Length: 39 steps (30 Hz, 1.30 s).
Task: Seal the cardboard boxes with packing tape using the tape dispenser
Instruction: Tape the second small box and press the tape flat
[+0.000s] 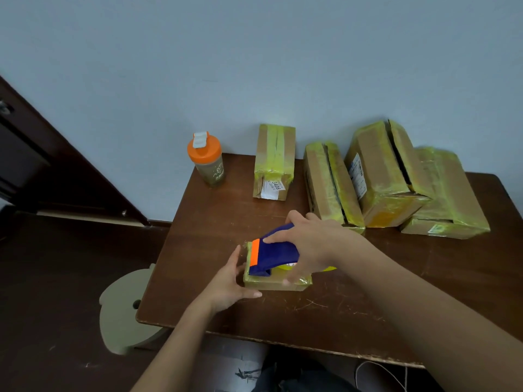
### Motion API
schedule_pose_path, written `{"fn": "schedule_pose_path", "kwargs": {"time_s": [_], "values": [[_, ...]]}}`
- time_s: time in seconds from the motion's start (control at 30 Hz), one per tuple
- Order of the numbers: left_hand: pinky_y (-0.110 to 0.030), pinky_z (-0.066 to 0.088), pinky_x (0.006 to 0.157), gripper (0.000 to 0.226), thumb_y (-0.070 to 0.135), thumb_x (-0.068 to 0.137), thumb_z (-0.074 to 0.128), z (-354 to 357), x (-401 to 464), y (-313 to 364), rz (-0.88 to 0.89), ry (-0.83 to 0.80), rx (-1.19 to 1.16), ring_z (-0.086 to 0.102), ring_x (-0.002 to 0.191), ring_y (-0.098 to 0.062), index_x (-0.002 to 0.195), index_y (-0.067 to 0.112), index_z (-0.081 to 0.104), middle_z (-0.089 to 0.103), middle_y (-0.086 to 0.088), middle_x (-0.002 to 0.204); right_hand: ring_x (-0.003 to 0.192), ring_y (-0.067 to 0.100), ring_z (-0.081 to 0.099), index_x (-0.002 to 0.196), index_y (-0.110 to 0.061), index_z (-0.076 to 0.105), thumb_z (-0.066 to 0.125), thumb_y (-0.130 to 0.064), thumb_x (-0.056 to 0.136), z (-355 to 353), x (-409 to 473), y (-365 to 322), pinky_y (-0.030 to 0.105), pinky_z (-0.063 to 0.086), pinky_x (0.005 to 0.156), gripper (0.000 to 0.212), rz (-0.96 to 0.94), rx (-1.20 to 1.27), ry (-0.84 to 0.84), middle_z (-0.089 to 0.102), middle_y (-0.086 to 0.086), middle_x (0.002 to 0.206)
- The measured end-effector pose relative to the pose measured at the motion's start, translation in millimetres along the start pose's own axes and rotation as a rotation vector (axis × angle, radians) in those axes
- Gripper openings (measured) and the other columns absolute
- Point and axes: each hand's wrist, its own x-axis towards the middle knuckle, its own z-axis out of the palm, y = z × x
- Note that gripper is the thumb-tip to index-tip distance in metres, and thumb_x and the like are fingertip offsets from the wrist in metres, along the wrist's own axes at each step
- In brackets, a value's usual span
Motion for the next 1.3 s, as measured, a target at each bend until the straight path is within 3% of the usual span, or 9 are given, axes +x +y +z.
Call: {"fn": "schedule_pose_path", "kwargs": {"time_s": [0.2,0.27,0.37,0.53,0.63,0.77,0.9,1.07,1.3], "values": [[-0.020,0.041,0.095,0.131,0.013,0.068,0.086,7,8,11,0.068,0.063,0.120,0.049,0.124,-0.010,0.153,0.022,-0.014,0.045,0.003,0.145,0.124,0.030,0.032,0.135,-0.035,0.038,0.067,-0.054,0.080,6,2,-23,0.049,0.042,0.096,0.066,0.046,-0.094,0.148,0.038,0.009,0.133],[-0.026,0.041,0.100,0.129,0.012,0.068,0.086,7,11,13,0.114,0.073,0.148,0.044,0.130,-0.012,0.153,0.027,-0.009,0.039,0.005,0.148,0.117,0.031,0.039,0.131,-0.031,0.038,0.068,-0.049,0.080,9,5,-29,0.046,0.046,0.090,0.062,0.068,-0.140,0.187,0.042,0.011,0.127],[-0.018,0.039,0.095,0.121,0.009,0.067,0.086,7,15,10,0.161,0.068,0.157,0.043,0.121,-0.003,0.154,0.030,0.004,0.043,0.007,0.144,0.105,0.028,0.046,0.132,-0.031,0.036,0.068,-0.038,0.083,9,10,-33,0.035,0.045,0.074,0.059,0.087,-0.201,0.199,0.045,0.012,0.120],[-0.009,0.044,0.084,0.105,0.011,0.063,0.089,3,20,2,0.178,0.128,0.199,0.048,0.123,-0.009,0.146,0.031,0.026,0.050,0.012,0.131,0.106,0.028,0.047,0.148,-0.043,0.029,0.061,-0.034,0.092,7,15,-27,0.034,0.037,0.069,0.065,0.071,-0.275,0.163,0.044,0.011,0.122],[-0.009,0.043,0.084,0.106,0.011,0.062,0.089,-1,23,2,0.178,0.149,0.243,0.046,0.118,-0.006,0.146,0.029,0.028,0.051,0.011,0.131,0.110,0.029,0.047,0.151,-0.046,0.019,0.063,-0.034,0.091,0,7,-15,0.034,0.038,0.072,0.075,0.048,-0.239,0.131,0.043,0.010,0.126],[-0.026,0.044,0.096,0.107,0.014,0.062,0.090,-5,30,7,0.167,0.148,0.321,0.041,0.131,-0.012,0.148,0.033,0.028,0.046,0.008,0.141,0.109,0.028,0.048,0.152,-0.045,0.012,0.063,-0.036,0.092,-1,-4,-6,0.034,0.037,0.073,0.080,0.032,-0.238,0.131,0.042,0.010,0.128],[-0.014,0.046,0.081,0.106,0.008,0.067,0.086,-9,38,13,0.144,0.112,0.344,0.038,0.123,-0.005,0.150,0.033,0.024,0.041,0.008,0.144,0.108,0.026,0.049,0.152,-0.045,0.009,0.064,-0.037,0.091,3,-11,4,0.034,0.034,0.072,0.083,0.035,-0.205,0.140,0.042,0.010,0.129],[-0.036,0.046,0.103,0.112,0.008,0.059,0.090,-11,42,17,0.109,0.131,0.353,0.039,0.135,-0.019,0.148,0.036,0.028,0.041,0.004,0.147,0.106,0.025,0.052,0.151,-0.050,0.009,0.063,-0.037,0.091,10,-24,23,0.033,0.036,0.069,0.082,0.064,-0.164,0.122,0.044,0.008,0.126],[-0.041,0.037,0.110,0.116,0.004,0.058,0.089,-11,44,21,0.059,0.117,0.350,0.037,0.135,-0.024,0.150,0.031,0.023,0.040,0.001,0.145,0.092,0.025,0.054,0.148,-0.054,0.012,0.064,-0.031,0.088,16,-47,53,0.029,0.035,0.060,0.082,0.151,-0.141,0.143,0.046,0.005,0.119]]}}
